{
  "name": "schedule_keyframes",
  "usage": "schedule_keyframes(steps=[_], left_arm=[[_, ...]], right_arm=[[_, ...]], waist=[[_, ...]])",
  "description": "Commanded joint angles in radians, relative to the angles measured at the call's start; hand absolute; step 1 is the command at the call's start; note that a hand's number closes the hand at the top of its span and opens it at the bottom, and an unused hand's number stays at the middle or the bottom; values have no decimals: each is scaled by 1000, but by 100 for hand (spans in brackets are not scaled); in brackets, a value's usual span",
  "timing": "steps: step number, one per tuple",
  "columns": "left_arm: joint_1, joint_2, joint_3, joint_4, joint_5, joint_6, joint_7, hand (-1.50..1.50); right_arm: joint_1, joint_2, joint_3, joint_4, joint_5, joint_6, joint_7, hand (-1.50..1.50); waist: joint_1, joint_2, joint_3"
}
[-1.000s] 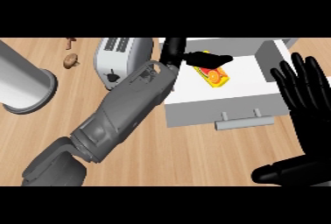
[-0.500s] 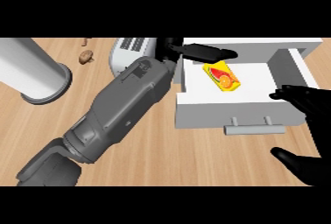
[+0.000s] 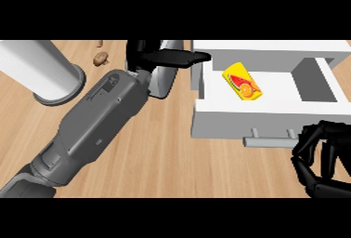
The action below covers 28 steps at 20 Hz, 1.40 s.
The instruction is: Pick up the cup, place it into the drawer and close the drawer
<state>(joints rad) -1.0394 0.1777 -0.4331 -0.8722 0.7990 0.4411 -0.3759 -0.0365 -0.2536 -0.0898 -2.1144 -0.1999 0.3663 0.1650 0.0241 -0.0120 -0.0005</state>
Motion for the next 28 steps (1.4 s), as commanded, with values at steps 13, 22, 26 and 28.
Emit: schedule_keyframes(steps=[13,22,26,28], left_arm=[[611,306,87,-555,35,-114,50,-150],[803,377,156,-682,40,-198,32,-150],[855,396,227,-673,39,-283,23,-150],[856,364,221,-603,29,-329,-8,-150]], right_arm=[[-35,-64,136,134,410,20,-111,150],[-104,-77,324,364,822,-105,-244,150],[-126,-37,341,548,902,-188,-339,-150],[-254,-20,282,730,887,-200,-372,-150]], waist=[[3,9,0],[-3,11,1],[-12,12,1],[-8,16,1]])
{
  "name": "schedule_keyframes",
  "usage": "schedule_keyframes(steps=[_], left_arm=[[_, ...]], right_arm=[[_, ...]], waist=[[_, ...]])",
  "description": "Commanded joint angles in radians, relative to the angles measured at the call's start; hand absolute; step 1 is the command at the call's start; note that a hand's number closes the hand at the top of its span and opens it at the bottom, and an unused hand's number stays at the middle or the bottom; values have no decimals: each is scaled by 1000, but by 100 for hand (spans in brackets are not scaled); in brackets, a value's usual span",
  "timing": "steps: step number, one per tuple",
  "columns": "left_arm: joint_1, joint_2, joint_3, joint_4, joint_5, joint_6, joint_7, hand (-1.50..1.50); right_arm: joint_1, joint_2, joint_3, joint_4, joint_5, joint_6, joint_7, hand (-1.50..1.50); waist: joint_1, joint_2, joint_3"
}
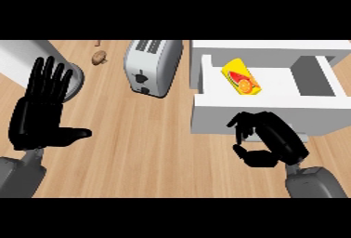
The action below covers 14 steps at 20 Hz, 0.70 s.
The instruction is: Pick up the cup, place it into the drawer and close the drawer
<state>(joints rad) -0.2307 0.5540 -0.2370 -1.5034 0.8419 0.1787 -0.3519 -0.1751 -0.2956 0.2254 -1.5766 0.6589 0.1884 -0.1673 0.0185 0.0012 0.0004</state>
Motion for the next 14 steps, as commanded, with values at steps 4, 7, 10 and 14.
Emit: schedule_keyframes(steps=[4,7,10,14], left_arm=[[64,33,93,-6,20,-115,6,-150],[87,-15,86,6,-26,-113,-4,-150],[129,4,171,32,8,-209,0,-150],[126,-22,201,65,-33,-249,-7,-150]], right_arm=[[-208,78,27,374,162,-100,-28,-150],[-233,91,2,534,183,-155,-113,-150],[-285,90,-58,626,159,-151,-156,-150],[-374,134,-84,799,186,-217,-211,-150]], waist=[[4,3,0],[-3,2,0],[-6,1,0],[-8,2,0]])
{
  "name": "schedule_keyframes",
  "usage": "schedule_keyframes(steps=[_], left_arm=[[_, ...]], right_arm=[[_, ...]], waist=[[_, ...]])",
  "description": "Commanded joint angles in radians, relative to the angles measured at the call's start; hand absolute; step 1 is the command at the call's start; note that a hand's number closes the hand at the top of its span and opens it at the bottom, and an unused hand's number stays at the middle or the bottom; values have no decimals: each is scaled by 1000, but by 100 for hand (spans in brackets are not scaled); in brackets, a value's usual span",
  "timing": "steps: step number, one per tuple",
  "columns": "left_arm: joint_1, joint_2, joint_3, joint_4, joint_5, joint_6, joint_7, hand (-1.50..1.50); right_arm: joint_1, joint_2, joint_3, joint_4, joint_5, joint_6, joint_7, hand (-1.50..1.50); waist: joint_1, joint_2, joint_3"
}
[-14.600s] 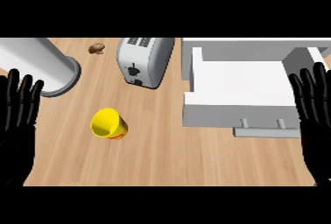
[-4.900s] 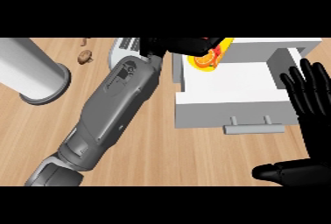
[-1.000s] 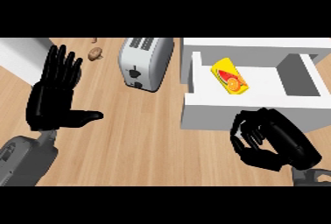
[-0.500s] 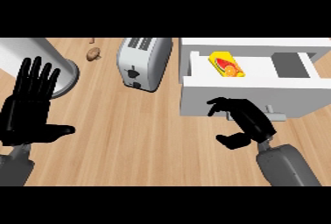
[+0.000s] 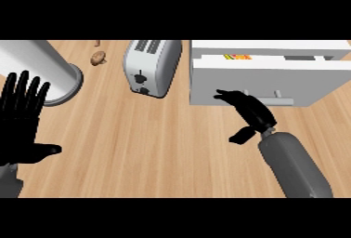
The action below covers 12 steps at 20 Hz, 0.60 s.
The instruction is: Pick up the cup, place it into the drawer and close the drawer
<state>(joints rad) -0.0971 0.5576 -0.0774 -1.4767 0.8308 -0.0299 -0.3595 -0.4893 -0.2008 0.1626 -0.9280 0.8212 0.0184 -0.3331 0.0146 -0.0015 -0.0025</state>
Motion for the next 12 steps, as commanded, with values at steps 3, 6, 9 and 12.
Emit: schedule_keyframes(steps=[3,6,9,12], left_arm=[[42,-21,24,-55,-12,-16,23,-150],[61,-26,35,-22,-10,-86,-10,-150],[18,-37,33,11,-21,-84,-3,-150],[-1,-58,19,44,-51,-84,-16,-150]], right_arm=[[-216,-7,-106,330,-29,2,-113,-150],[-284,-41,-161,466,-57,0,-201,-150],[-369,-68,-177,564,-43,14,-202,-150],[-401,-85,-177,619,-30,23,-222,-150]], waist=[[14,8,4],[23,12,4],[32,20,4],[31,23,4]])
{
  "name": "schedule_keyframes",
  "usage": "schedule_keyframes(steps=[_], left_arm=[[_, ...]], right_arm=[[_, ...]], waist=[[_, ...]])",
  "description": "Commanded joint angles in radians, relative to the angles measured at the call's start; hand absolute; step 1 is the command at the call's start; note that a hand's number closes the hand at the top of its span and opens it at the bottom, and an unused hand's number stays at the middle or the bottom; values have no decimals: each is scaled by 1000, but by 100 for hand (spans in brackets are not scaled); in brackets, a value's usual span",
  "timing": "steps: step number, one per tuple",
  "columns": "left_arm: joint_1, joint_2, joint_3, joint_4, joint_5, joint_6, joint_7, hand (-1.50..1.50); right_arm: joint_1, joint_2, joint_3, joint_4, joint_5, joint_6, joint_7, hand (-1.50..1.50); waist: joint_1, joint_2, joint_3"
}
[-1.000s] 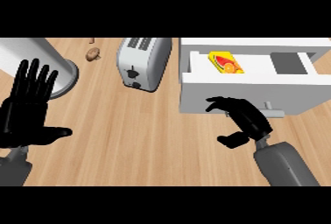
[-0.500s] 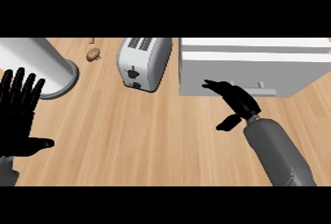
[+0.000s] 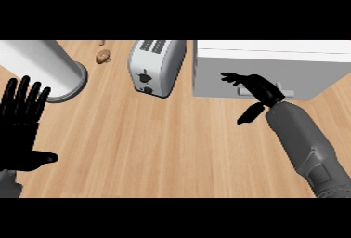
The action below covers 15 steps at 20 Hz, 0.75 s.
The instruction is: Pick up the cup, place it into the drawer and close the drawer
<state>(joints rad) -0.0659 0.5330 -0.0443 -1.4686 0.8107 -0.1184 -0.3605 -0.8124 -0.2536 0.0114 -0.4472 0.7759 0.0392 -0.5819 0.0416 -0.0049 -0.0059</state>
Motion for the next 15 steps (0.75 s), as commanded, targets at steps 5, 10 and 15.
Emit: schedule_keyframes(steps=[5,10,15], left_arm=[[-53,-12,3,44,-23,-19,0,-150],[-39,-29,-20,7,-43,-12,-1,-150],[-54,-46,-22,63,-68,-17,-23,-150]], right_arm=[[-172,-72,-55,205,8,30,33,-150],[-183,-127,-71,240,1,43,0,-150],[-171,-126,-67,258,9,26,-43,-150]], waist=[[34,38,8],[57,43,10],[44,47,9]])
